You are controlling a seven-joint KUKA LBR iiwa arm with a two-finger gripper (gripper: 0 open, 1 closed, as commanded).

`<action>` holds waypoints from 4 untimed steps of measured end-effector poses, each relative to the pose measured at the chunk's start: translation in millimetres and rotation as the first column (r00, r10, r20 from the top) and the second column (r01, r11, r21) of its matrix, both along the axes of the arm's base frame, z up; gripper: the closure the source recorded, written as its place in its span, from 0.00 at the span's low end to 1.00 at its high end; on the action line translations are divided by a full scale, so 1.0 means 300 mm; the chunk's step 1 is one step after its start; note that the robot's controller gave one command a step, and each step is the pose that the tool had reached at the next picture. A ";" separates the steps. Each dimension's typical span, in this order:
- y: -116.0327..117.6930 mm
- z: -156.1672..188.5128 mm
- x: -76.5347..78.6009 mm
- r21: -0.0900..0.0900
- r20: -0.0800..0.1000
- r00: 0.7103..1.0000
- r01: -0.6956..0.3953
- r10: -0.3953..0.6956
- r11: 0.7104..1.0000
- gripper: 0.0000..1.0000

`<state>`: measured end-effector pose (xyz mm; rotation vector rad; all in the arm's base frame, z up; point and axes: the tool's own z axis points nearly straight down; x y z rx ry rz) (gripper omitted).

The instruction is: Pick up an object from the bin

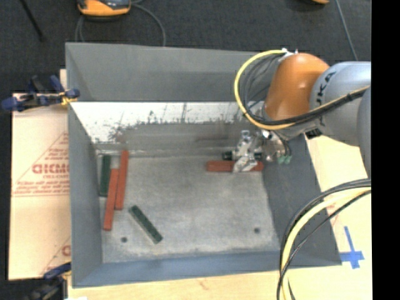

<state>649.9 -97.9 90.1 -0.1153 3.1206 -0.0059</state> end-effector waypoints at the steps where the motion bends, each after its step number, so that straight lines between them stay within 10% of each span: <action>1: 0.000 0.000 0.000 0.000 0.000 1.000 -0.001 0.001 1.000 1.00; 4: 0.000 0.000 0.000 -0.001 0.000 1.000 -0.002 0.002 1.000 1.00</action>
Offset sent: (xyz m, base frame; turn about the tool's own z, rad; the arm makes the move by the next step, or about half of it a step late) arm 0.0000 0.0000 0.0000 0.0000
